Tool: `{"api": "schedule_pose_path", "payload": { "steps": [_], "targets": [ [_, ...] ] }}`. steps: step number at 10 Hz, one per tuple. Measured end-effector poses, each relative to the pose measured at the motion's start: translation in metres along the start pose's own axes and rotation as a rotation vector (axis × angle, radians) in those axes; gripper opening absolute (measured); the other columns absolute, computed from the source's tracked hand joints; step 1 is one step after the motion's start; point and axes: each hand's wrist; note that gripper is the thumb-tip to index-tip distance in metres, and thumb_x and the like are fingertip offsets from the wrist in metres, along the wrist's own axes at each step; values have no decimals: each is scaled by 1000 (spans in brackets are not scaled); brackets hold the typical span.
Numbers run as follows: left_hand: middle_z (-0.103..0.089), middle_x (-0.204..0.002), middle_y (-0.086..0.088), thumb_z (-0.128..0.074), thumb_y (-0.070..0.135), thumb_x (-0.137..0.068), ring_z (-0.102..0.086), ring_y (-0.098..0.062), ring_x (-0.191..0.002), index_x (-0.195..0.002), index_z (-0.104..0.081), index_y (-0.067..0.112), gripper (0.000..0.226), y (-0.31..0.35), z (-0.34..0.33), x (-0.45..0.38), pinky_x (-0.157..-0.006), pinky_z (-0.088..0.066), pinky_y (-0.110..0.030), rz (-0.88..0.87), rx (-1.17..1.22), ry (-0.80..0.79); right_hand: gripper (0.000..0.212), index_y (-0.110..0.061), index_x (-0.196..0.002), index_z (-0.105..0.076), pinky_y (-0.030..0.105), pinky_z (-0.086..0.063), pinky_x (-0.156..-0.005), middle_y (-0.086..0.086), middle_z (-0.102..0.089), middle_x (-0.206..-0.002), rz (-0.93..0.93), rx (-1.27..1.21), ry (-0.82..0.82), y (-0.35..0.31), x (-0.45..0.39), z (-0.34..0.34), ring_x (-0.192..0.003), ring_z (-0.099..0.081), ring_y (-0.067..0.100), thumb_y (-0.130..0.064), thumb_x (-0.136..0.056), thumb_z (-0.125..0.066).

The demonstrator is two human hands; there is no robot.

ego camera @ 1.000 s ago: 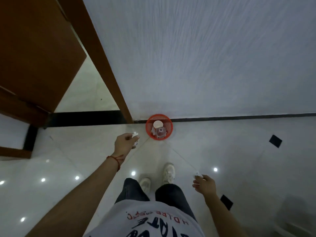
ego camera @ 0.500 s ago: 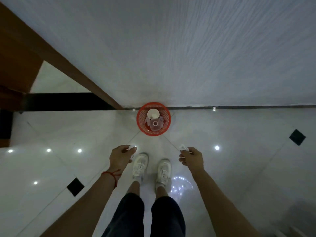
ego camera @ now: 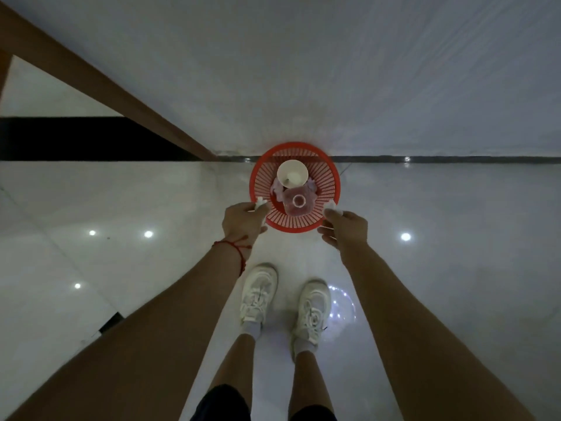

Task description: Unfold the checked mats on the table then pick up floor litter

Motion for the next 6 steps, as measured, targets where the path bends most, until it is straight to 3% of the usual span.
{"api": "schedule_pose_path", "payload": {
  "steps": [1,2,3,4,5,6],
  "targets": [
    [-64,-81,-6,-69,24,-80,-63,-14,-66,-80,-65,12,12,6,-8,-22,-47,-54,-17,-22,-55,-27,15,-15,-72,-55,32,-55,-74,4,-61,-72,-11,-27,2,-14,-19,-12,-64,-60,15,-16,-85,-62],
    [-64,-80,-5,-66,28,-82,-66,-21,-71,-73,-61,15,17,11,-13,-33,-51,-54,-20,-35,-121,-47,13,-9,-90,-59,27,-54,-67,7,-64,-85,7,29,15,-25,-33,-21,-67,-62,16,-21,-84,-63],
    [-65,-90,-8,-62,32,-85,-66,-24,-77,-75,-61,16,19,14,-16,-39,-72,-58,-33,-31,-131,-88,39,-8,-115,-55,30,-56,-74,9,-65,-103,12,95,-40,-32,-41,-27,-88,-66,24,-31,-85,-64],
    [-62,-112,-11,-52,37,-90,-61,-30,-102,-113,-57,11,36,16,-16,-36,-92,-51,-44,-45,-153,-186,45,-10,-120,-51,36,-55,-83,10,-62,-110,-61,36,-66,-33,-41,-25,-97,-65,28,-32,-84,-65],
    [-62,-116,-9,-48,37,-92,-58,-23,-103,-115,-57,17,32,13,-8,-28,-92,-48,-37,-167,-214,-290,29,-10,-106,-55,35,-55,-83,7,-64,-95,-138,-81,-33,-24,-37,-10,-84,-66,24,-25,-84,-66],
    [-64,-96,1,-48,34,-93,-60,-17,-90,-92,-59,31,12,7,1,-14,-84,-48,-31,-276,-251,-297,14,-10,-94,-55,34,-54,-78,7,-58,-89,-183,-125,43,-7,-22,11,-75,-63,22,-17,-86,-63]
  ]
}}
Point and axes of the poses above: each hand's wrist, its own x-axis away from the middle knuckle, its own z-axis out of the back of the hand, y = z × x
